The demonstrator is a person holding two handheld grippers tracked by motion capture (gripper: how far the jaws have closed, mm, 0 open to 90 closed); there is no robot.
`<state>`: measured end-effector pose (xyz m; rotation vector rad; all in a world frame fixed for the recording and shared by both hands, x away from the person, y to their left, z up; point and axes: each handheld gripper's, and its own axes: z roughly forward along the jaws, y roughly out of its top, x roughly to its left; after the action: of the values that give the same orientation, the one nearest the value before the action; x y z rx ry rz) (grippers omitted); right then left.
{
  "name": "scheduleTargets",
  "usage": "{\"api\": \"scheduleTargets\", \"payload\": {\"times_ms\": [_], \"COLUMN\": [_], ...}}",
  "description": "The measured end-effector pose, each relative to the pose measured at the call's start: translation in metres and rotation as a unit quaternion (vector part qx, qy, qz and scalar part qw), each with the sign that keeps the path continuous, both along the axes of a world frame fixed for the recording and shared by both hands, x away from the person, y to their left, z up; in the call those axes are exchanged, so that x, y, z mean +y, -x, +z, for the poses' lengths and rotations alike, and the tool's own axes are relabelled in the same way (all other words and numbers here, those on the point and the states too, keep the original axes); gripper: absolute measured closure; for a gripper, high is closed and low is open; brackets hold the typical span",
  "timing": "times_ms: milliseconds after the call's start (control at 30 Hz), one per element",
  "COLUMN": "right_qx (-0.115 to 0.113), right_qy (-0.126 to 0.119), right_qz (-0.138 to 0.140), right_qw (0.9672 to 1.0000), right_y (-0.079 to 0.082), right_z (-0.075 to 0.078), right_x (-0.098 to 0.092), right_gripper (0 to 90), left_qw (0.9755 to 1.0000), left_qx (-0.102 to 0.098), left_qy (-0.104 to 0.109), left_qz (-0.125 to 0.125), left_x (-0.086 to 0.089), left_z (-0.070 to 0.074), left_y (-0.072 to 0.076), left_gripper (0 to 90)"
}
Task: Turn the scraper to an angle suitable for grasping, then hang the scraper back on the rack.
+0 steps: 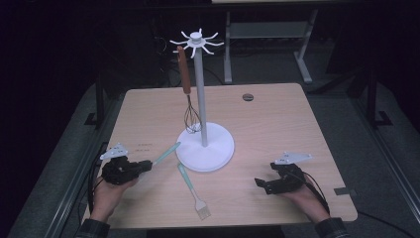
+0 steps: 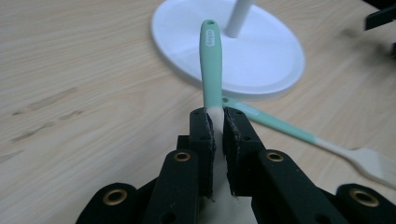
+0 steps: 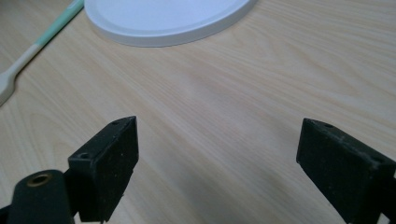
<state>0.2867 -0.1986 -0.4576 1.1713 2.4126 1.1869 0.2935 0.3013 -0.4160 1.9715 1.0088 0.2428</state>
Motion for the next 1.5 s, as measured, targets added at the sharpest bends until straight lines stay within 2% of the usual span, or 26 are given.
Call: {"api": "scheduleTargets", "payload": {"times_ms": [200, 400, 633, 800, 833, 867, 1067, 1167, 1300, 1400, 1500], "right_qx": [0.016, 0.024, 0.024, 0.029, 0.031, 0.031, 0.028, 0.033, 0.027, 0.024, 0.025], "right_qy": [-0.014, -0.021, -0.028, -0.047, -0.052, -0.052, -0.07, -0.092, -0.098, -0.107, -0.127], "right_qz": [0.012, 0.017, 0.026, 0.03, 0.032, 0.032, 0.042, 0.045, 0.046, 0.045, 0.04], "right_qw": [0.9997, 0.9993, 0.999, 0.998, 0.9976, 0.9976, 0.9962, 0.9943, 0.9938, 0.9929, 0.9908], "right_y": [0.002, 0.001, 0.001, 0.0, 0.0, 0.0, -0.003, -0.005, -0.007, -0.008, -0.01], "right_z": [0.002, 0.002, 0.004, 0.007, 0.008, 0.008, 0.013, 0.017, 0.02, 0.023, 0.026], "right_x": [0.01, 0.016, 0.026, 0.034, 0.036, 0.036, 0.048, 0.054, 0.058, 0.059, 0.057], "right_gripper": [12.6, 12.5, 12.4, 12.5, 12.5, 12.5, 12.3, 12.3, 13.7, 15.4, 20.5], "left_qw": [0.9993, 0.9972, 0.9933, 0.99, 0.9887, 0.9887, 0.9853, 0.9841, 0.9824, 0.9834, 0.9831], "left_qx": [-0.001, -0.006, -0.014, -0.018, -0.016, -0.016, -0.024, -0.03, -0.031, -0.033, -0.033], "left_qy": [0.013, 0.029, 0.043, 0.046, 0.048, 0.048, 0.049, 0.044, 0.043, 0.038, 0.038], "left_qz": [-0.035, -0.069, -0.107, -0.132, -0.141, -0.141, -0.162, -0.169, -0.179, -0.174, -0.176], "left_x": [-0.023, -0.048, -0.082, -0.107, -0.116, -0.116, -0.146, -0.156, -0.167, -0.175, -0.18], "left_z": [0.004, 0.009, 0.014, 0.015, 0.015, 0.015, 0.016, 0.017, 0.015, 0.014, 0.012], "left_y": [0.005, 0.006, 0.007, 0.005, 0.003, 0.003, -0.004, -0.006, -0.01, -0.011, -0.012], "left_gripper": [82.4, 82.4, 82.4, 82.5, 82.5, 82.5, 82.5, 82.4, 82.4, 82.4, 82.4]}}
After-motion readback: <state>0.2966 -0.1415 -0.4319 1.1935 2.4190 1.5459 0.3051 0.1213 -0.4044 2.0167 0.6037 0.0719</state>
